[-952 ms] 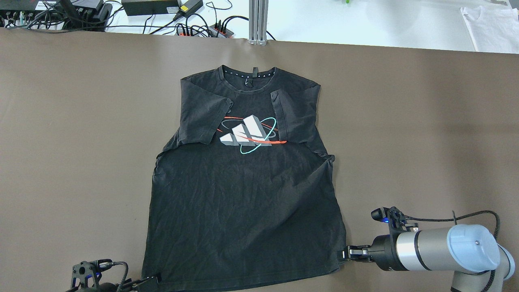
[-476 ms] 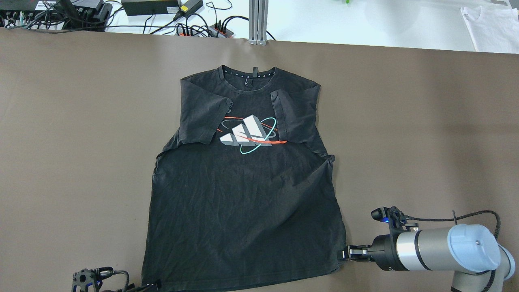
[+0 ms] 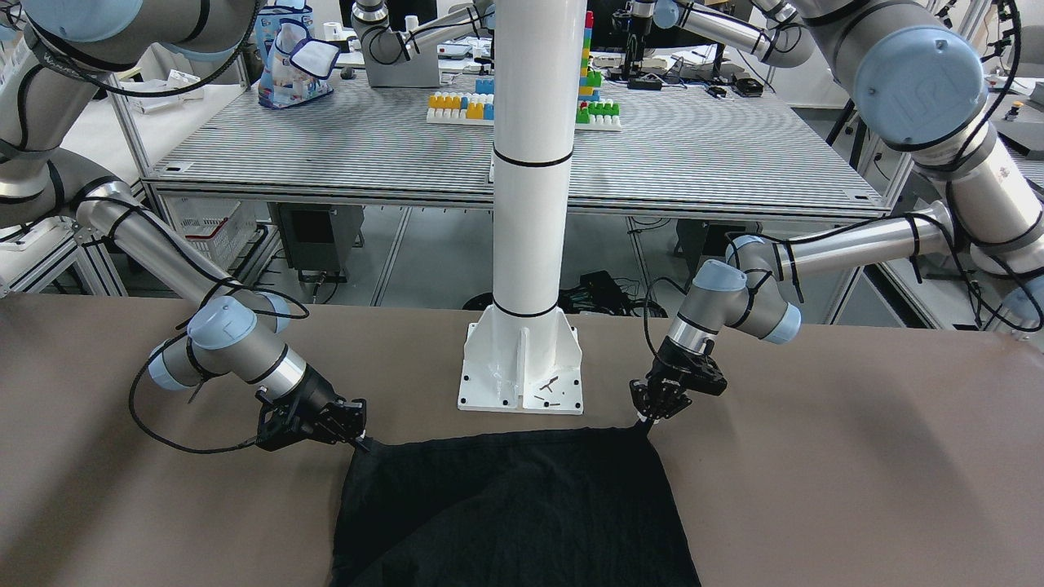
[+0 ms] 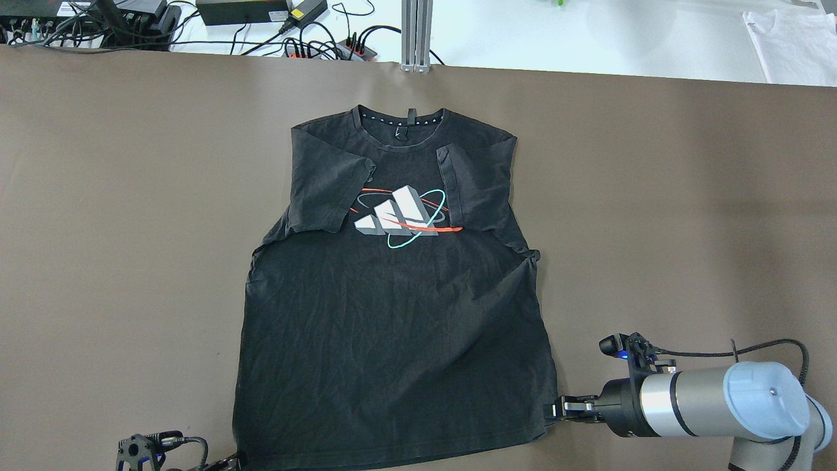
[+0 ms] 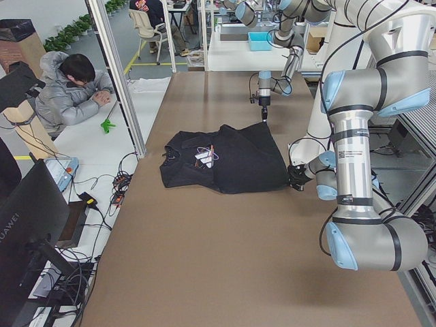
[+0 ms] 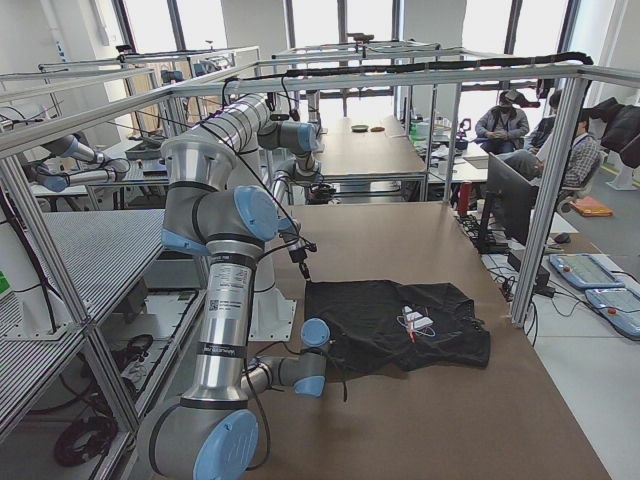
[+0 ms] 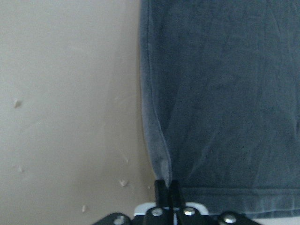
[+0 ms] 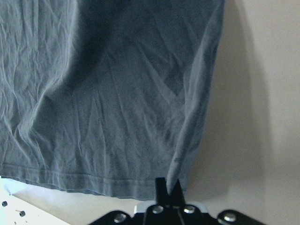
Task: Fold clothes
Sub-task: 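Lower both grippers and grasp the two hem corners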
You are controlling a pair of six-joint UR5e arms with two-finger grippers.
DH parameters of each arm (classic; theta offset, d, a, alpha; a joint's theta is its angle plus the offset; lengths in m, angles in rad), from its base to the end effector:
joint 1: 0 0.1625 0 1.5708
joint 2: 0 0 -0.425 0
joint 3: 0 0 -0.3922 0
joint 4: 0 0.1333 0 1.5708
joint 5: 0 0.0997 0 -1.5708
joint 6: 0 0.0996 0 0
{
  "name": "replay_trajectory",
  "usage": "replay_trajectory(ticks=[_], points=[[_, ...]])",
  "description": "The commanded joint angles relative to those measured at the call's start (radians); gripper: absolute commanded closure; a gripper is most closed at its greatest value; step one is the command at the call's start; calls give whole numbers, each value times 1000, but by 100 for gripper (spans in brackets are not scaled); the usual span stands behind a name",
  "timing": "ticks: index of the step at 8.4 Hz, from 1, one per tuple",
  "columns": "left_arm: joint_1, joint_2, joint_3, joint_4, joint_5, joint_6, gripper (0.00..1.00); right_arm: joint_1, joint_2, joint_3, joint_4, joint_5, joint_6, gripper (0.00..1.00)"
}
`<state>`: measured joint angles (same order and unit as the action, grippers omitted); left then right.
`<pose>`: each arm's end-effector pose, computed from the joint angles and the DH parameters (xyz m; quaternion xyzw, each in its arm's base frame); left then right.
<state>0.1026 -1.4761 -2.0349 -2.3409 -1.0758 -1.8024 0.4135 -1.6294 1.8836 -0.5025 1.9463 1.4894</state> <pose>0.4630 -0.1339 0.3901 0.1164 0.5500 -0.1845 0.8062 -0.3906 -0.2771 0.4143 0.0049 -0.6210 0.0151 0.7836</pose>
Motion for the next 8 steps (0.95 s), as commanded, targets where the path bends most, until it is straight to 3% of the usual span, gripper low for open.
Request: replay_trajectory(ticks=[1,2,5,6,8], points=[[-10,34,-92,-2,-28,8,100,27,-9,46,-1,31,5,100],[-50,80,-143,-8,-117,23,100,31,-24,64,-1,37,8,100],[-286,77,-209,-18,-424,158,100,68,-39,124,1,118,14,100],[-331,86,-212,-96,-500,199,100,68,-64,167,1,137,15,100],[-334,88,-223,-176,-526,218,100,70,-69,233,19,222,60,100]])
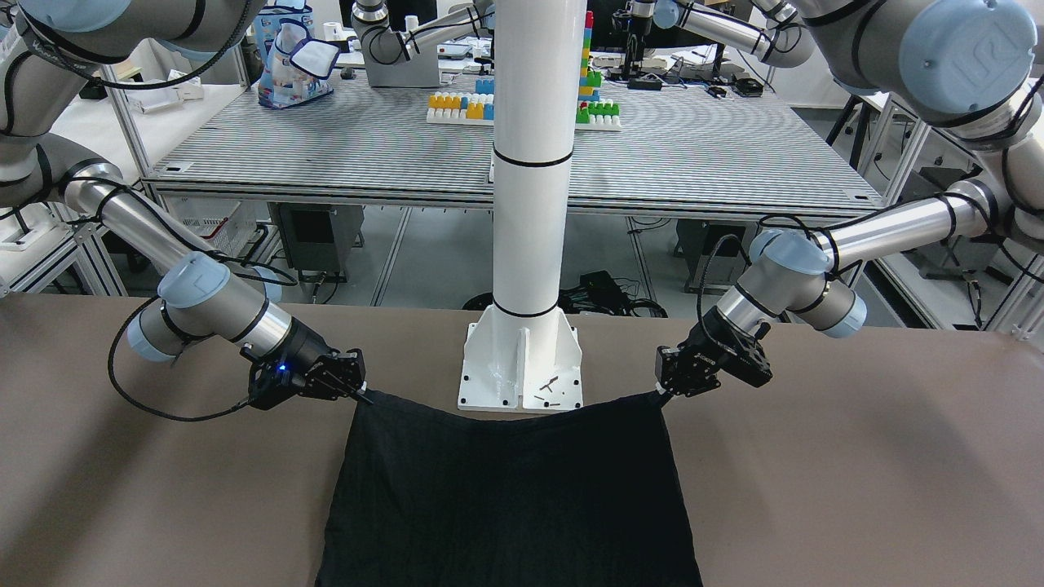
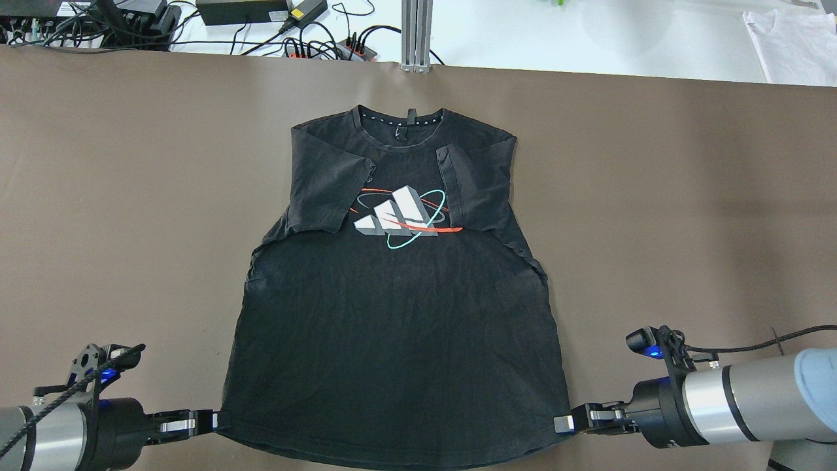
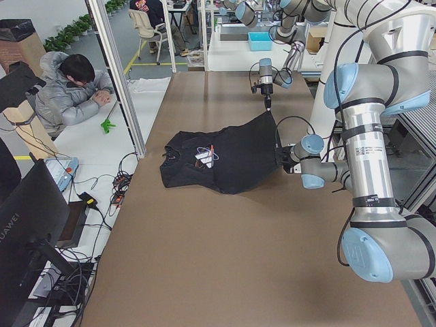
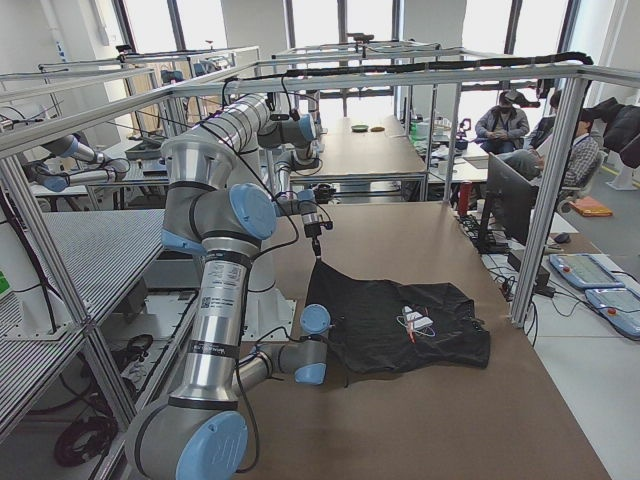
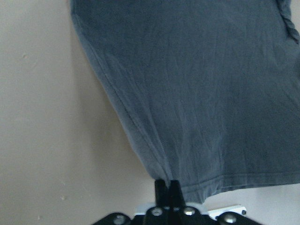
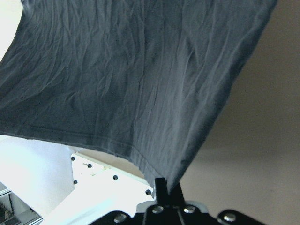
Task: Fold clothes
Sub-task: 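Lift the hem with both grippers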
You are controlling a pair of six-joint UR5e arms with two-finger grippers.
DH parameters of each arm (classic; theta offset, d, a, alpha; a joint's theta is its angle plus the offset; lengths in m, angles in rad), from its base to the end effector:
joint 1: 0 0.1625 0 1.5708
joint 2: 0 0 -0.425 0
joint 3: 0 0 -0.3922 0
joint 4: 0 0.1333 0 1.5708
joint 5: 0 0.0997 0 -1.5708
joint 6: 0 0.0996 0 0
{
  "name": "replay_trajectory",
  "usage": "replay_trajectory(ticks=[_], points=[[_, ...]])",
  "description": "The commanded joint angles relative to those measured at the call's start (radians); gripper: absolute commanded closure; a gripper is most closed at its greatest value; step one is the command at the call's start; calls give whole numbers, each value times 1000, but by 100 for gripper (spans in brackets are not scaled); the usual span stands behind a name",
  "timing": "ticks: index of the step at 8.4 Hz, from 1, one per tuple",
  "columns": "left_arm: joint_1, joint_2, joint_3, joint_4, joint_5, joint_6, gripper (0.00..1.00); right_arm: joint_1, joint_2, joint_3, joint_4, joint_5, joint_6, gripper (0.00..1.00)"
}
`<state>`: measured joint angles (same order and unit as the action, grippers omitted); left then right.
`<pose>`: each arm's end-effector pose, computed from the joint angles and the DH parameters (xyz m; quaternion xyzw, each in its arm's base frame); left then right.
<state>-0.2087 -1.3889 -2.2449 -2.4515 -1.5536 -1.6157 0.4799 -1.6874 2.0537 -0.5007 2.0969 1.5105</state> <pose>0.3497 -0.2121 0.3170 0.0585 0.6311 -0.1032 0.7666 -0.3301 -0.2657 0.3569 -0.0192 -0.6646 -0.0159 0.7468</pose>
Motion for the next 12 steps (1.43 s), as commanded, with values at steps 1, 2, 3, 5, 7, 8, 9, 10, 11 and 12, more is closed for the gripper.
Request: replay_trajectory(ticks=[1,2,3,5,7,8,9,10,11,12], points=[[-20,1,-33,-78,-71,34,100,3,-9,60,86,139,63,100],[-17,5,-41,-149,-113,34,100,5,-26,57,158,158,117,100],[-20,30,-48,-253,-234,31,100,6,-40,54,242,202,141,100],[-23,161,-68,-427,-335,19,100,20,-77,52,440,273,265,100],[-24,185,-65,-449,-353,19,100,23,-77,51,519,278,359,100],[-46,185,-59,-448,-346,19,100,61,-68,39,518,272,361,100],[-91,179,-53,-445,-347,19,100,141,-28,-5,518,281,359,100],[-113,169,-51,-440,-347,19,100,185,10,-39,518,279,353,100],[-147,154,-33,-437,-352,19,100,210,38,-59,515,275,343,100],[-184,115,19,-437,-353,20,100,247,58,-84,513,279,340,100]])
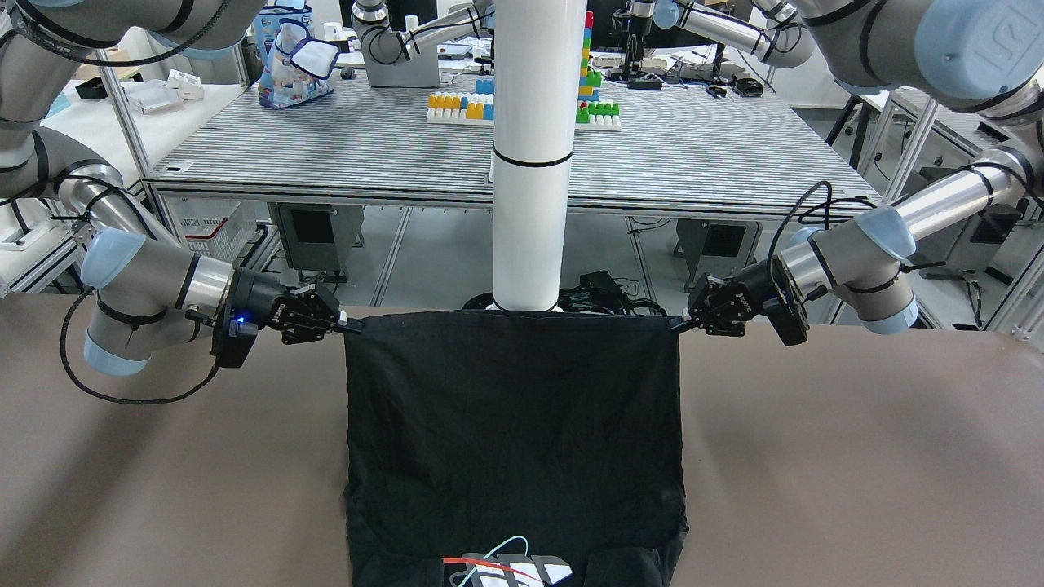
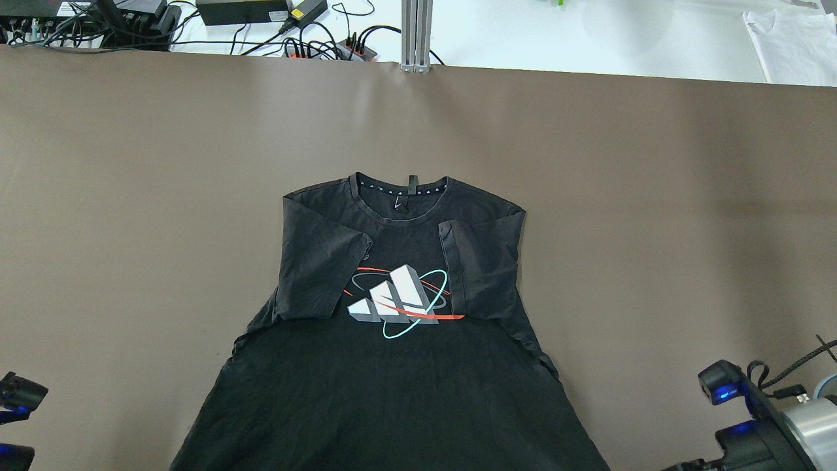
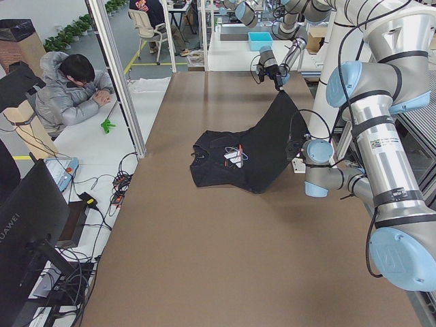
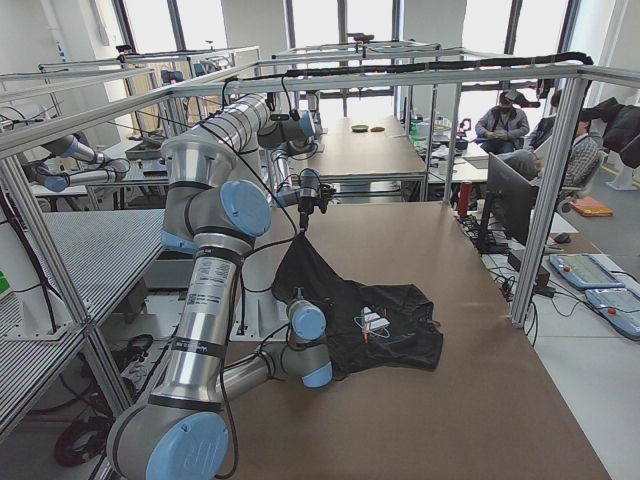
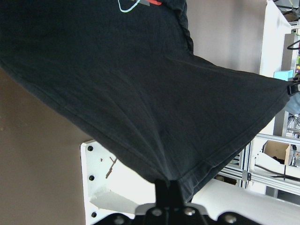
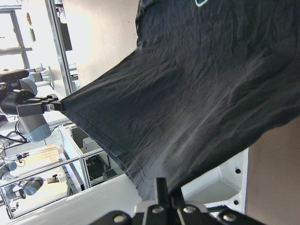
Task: Fold clothes
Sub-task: 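Lift the hem with both grippers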
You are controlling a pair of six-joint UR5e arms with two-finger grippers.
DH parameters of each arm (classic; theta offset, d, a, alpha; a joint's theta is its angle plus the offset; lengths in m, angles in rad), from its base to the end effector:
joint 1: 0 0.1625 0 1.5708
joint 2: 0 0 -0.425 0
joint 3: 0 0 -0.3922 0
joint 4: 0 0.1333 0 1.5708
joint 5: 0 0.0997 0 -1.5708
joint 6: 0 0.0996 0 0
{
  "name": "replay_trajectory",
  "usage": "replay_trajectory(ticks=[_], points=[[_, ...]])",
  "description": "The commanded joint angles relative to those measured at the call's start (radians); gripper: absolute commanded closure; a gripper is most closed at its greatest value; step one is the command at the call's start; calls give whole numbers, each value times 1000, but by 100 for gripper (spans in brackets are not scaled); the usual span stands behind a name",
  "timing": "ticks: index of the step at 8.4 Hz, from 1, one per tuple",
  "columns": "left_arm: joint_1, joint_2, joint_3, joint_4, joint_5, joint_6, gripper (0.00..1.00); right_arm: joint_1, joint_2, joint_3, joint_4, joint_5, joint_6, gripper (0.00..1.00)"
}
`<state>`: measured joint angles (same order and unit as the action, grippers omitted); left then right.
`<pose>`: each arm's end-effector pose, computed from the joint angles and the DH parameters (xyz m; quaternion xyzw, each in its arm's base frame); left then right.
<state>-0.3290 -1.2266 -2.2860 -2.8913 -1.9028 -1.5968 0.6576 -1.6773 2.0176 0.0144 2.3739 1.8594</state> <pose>0.2547 -0.1935 0.3101 0.0031 0.7463 0.0063 0.6656 -0.2431 -0.2656 0.3367 -0.0809 -0.7836 -0.0460 0.6142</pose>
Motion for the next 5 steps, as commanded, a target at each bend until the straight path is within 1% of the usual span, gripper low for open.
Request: replay_trajectory(ticks=[1,2,3,4,5], points=[[-83,-115,130,3,5,1,100,94,79,-63,-14,-4,-29,100],[-131,-176,187,6,-1,1,100,108,97,-98,-36,-8,-67,100],[-175,-210,216,23,-5,0,100,109,122,-140,-63,-15,-127,100],[-226,-218,217,68,-13,-2,100,119,132,-183,-68,-25,-179,100],[-263,-237,218,95,-34,-3,100,123,139,-189,-77,-50,-192,100]])
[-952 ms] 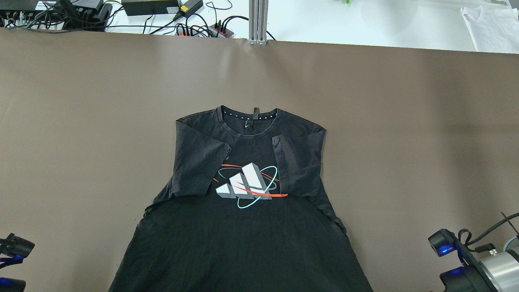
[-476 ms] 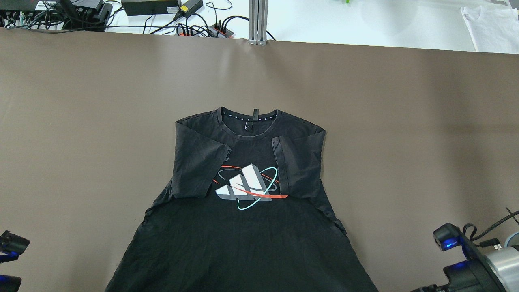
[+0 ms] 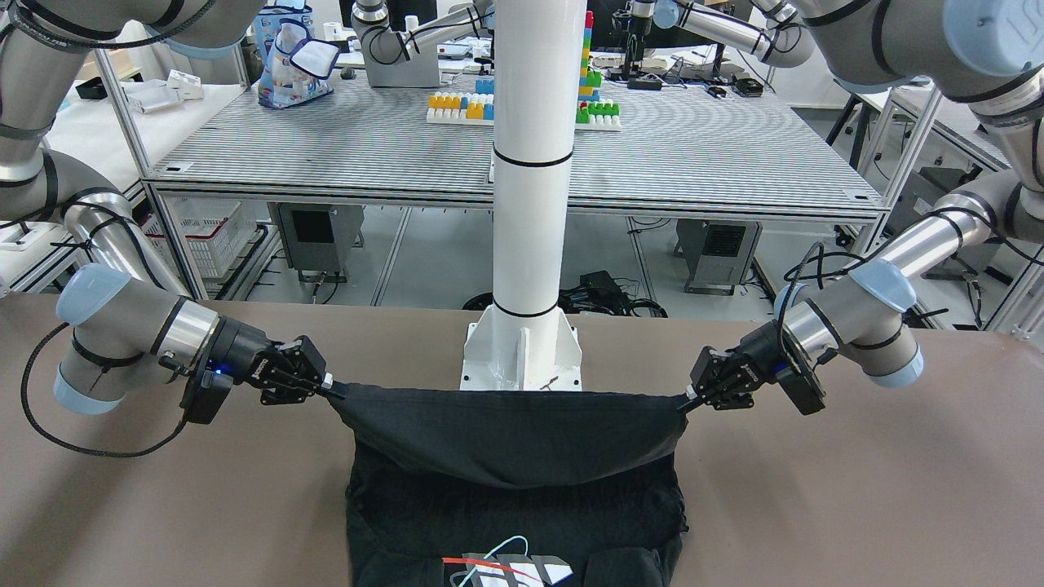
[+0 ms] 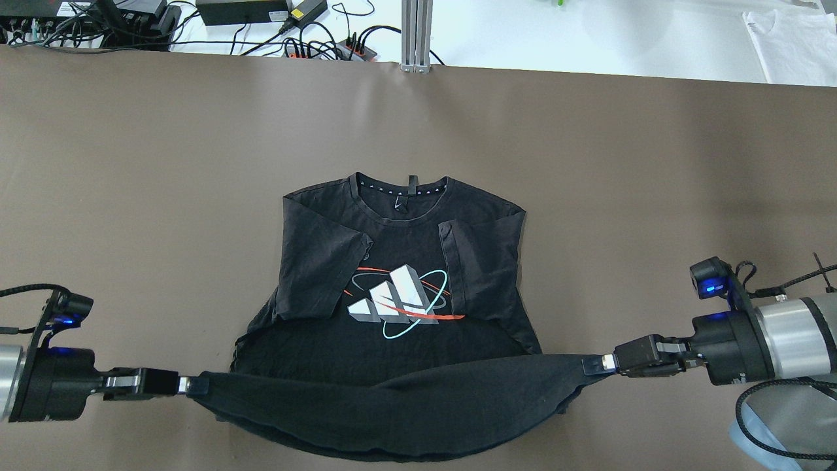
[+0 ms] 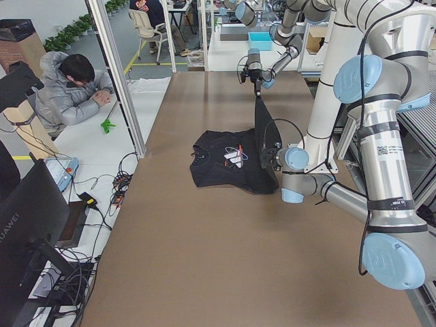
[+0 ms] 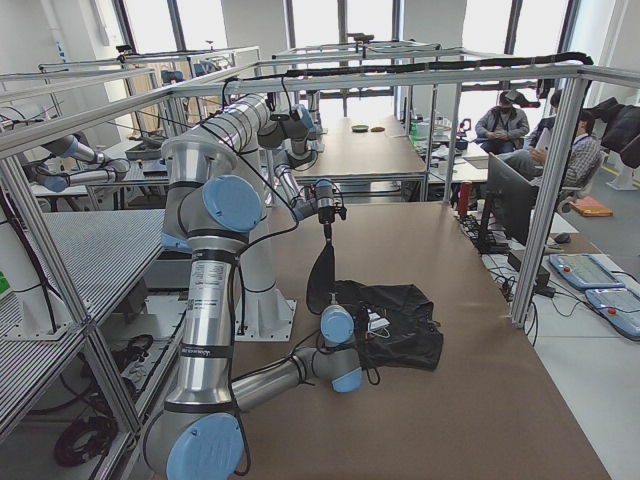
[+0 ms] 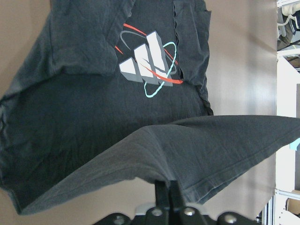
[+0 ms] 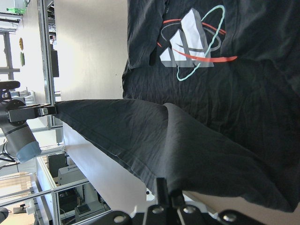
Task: Fold clothes
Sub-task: 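Carry the hem with both grippers away from the robot over the collar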
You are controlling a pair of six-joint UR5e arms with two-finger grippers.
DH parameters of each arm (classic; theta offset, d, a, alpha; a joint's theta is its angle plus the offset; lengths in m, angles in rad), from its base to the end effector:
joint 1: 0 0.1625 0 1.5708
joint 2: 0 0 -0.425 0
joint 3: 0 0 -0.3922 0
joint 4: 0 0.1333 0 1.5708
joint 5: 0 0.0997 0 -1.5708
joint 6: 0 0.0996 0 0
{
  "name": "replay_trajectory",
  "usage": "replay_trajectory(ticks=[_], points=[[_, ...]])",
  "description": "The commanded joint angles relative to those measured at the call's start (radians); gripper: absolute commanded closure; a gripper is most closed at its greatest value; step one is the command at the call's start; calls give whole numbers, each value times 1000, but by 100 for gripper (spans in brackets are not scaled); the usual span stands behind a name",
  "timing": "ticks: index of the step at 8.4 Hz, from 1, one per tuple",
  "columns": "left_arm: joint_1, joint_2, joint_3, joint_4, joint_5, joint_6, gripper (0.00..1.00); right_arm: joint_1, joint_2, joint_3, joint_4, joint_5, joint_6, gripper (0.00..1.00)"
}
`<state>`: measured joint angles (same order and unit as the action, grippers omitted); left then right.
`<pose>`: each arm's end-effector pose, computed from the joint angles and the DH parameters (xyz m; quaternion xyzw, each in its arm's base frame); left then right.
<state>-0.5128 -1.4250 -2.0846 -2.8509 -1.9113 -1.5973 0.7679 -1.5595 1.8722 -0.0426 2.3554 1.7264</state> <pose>0.2908 -0.2786 0.3352 0.0624 0.7297 -0.0585 0.6784 -0.2579 -0.3365 0.3519 0.0009 -0.7710 -0.0232 0.6364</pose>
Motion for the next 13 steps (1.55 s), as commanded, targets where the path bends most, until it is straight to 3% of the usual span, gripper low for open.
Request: replay_trajectory(ticks=[1,5,7,10,13], points=[[-116,-55,17,82,-52,-6,100,28,50,-42,-70,-42,-60,100],[-202,-61,32,84,-55,-39,100,106,130,-44,-253,-51,-103,100],[-208,-124,85,96,-43,-44,100,106,141,-56,-321,-109,-175,100],[-243,-291,226,160,7,-43,100,106,191,-125,-326,-183,-182,100],[-269,-307,274,160,11,-40,100,103,196,-157,-324,-244,-185,100]])
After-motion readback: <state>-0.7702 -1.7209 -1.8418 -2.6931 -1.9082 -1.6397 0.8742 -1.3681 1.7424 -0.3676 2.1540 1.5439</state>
